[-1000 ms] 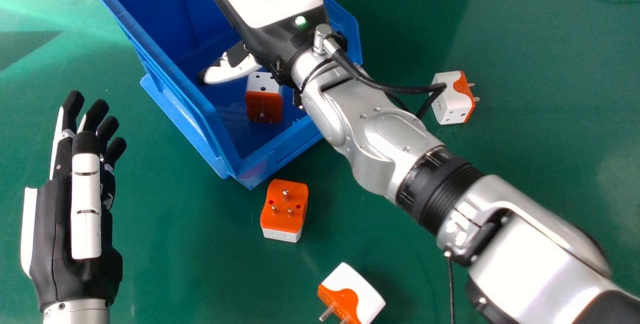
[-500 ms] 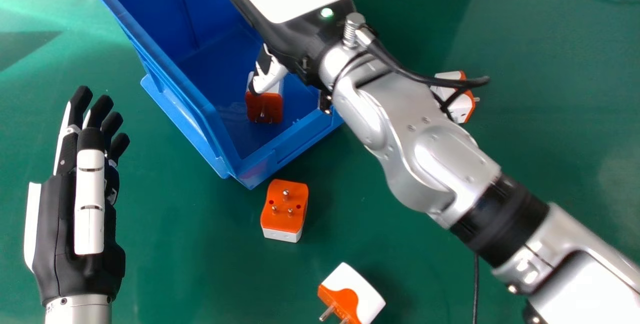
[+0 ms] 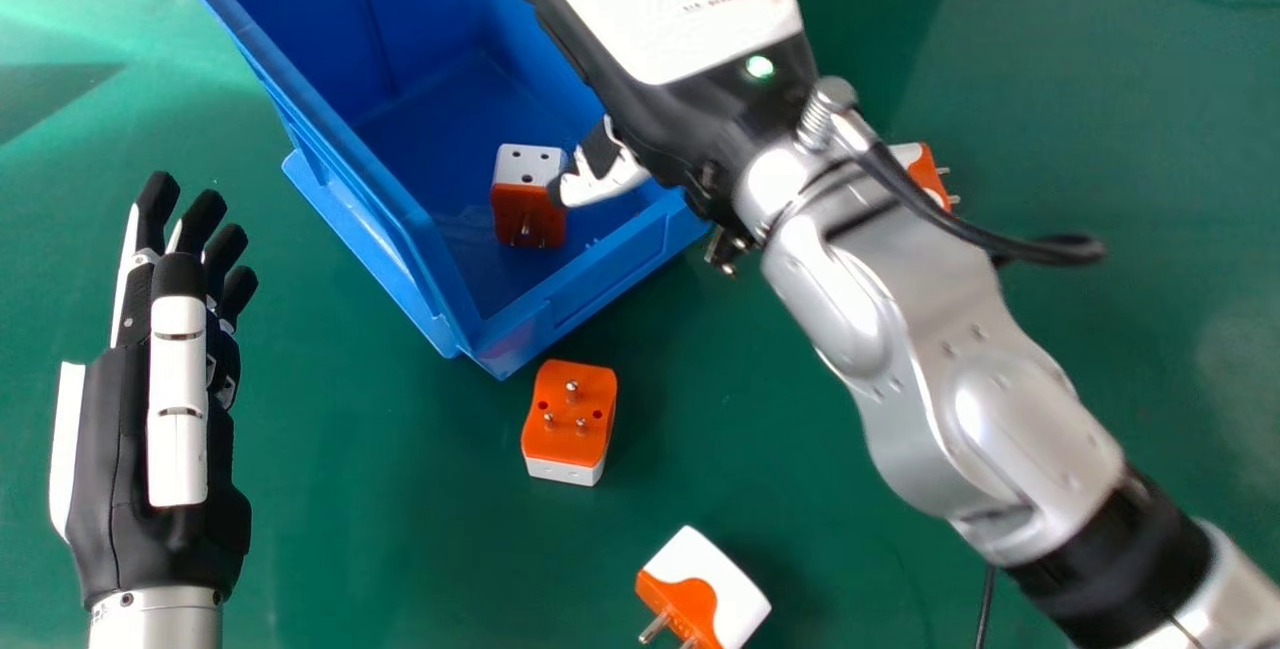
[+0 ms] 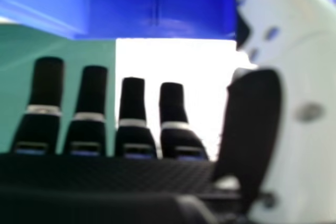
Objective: Pick all objects and put in blue box
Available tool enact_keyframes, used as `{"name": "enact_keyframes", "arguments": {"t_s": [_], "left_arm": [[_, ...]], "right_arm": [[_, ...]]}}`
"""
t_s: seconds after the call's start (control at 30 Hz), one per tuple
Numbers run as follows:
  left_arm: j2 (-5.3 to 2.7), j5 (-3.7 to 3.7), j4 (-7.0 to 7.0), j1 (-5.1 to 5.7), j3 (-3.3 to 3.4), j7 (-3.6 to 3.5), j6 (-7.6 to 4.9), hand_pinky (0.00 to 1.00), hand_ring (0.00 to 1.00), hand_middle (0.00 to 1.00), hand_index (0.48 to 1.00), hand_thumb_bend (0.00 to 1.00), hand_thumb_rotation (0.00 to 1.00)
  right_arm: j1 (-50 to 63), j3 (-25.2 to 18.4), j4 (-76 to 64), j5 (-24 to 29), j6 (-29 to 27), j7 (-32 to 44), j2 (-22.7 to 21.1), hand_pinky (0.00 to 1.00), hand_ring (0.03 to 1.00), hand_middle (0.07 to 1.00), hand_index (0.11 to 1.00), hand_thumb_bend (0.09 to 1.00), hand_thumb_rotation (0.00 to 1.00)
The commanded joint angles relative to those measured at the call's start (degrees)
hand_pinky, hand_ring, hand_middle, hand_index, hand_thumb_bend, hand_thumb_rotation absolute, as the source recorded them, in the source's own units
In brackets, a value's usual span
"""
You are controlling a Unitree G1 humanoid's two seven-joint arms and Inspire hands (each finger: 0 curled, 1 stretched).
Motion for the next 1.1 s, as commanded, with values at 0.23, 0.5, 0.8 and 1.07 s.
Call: {"name": "enact_keyframes", "arguments": {"t_s": [0.23,0.5,0.8,1.07], "left_arm": [[-0.08,-0.86,-0.64,0.36,0.0,-0.95,-0.49,0.94,0.95,0.96,0.991,0.5,0.87],[-0.28,-0.4,0.18,0.55,0.16,-0.92,-1.07,0.94,0.95,0.96,0.997,0.5,0.86],[-1.0,-0.9,0.82,0.4,0.27,-0.86,-1.74,0.93,0.95,0.96,0.997,0.48,0.86],[-0.36,-0.28,0.14,0.72,0.44,-0.74,-1.69,0.94,0.95,0.96,0.993,0.49,0.87]], "right_arm": [[9.7,-7.6,-14.7,-0.1,-1.5,3.4,-3.0,0.59,0.736,0.798,0.787,0.518,0.0],[22.5,-13.3,-24.0,0.5,-3.7,-0.9,-2.0,0.6,0.756,0.823,0.815,0.567,0.09],[32.2,-19.0,-22.2,1.9,-5.9,-10.7,0.3,0.67,0.824,0.885,0.871,0.581,0.27],[33.5,-21.0,-17.7,2.3,-5.5,-14.7,1.9,0.7,0.839,0.894,0.88,0.563,0.32]]}}
